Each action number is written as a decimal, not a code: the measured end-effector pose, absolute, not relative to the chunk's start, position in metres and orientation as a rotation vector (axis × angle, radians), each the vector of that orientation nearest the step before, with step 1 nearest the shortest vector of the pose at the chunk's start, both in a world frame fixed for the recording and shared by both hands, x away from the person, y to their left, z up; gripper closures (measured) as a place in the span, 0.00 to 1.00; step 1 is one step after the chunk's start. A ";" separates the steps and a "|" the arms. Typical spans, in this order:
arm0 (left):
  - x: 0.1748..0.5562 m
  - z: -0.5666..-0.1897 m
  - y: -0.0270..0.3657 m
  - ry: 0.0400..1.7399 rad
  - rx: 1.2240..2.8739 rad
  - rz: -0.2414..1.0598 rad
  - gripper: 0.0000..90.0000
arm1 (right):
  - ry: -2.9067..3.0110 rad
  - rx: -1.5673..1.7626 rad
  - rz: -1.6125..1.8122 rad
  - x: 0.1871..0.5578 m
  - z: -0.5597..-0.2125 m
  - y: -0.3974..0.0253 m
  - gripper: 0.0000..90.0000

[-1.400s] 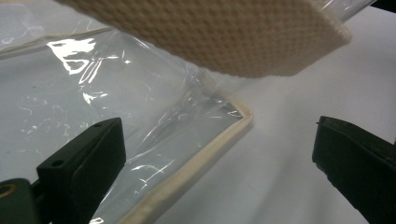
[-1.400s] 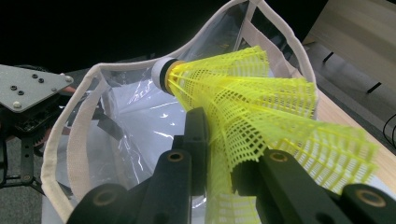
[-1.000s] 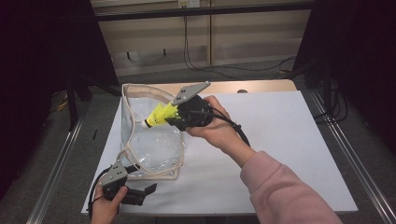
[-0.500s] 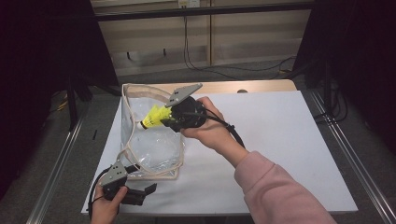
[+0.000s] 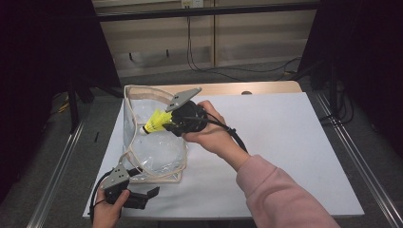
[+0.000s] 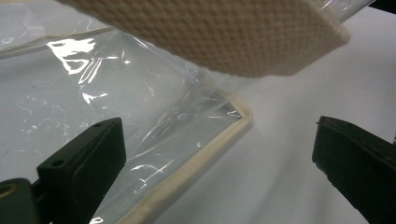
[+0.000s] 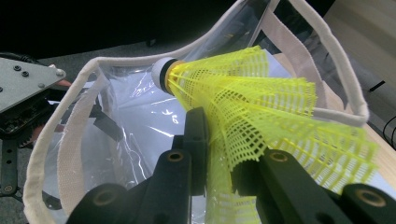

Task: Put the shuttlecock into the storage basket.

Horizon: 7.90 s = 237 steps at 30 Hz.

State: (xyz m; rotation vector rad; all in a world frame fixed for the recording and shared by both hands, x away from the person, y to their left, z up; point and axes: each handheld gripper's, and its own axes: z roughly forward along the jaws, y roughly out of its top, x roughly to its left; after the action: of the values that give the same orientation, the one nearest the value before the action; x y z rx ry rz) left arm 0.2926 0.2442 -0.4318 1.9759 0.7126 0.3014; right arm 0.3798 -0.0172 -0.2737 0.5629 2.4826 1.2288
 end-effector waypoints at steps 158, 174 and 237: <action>0.291 -0.432 0.245 0.725 1.973 0.307 0.03 | 2.615 0.630 1.204 0.376 -0.319 0.006 0.41; 0.287 -0.432 0.248 0.736 1.972 0.312 0.03 | 2.585 0.661 1.332 0.367 -0.307 -0.034 0.31; 0.287 -0.431 0.248 0.743 1.975 0.317 0.03 | 2.455 0.840 1.394 0.356 -0.355 -0.153 0.18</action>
State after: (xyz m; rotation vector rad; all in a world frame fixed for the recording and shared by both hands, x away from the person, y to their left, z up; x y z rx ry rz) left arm 0.2872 0.2483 -0.4313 1.9752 0.7434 0.3174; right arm 0.3560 -0.1531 -0.3551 0.8396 2.4548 1.3938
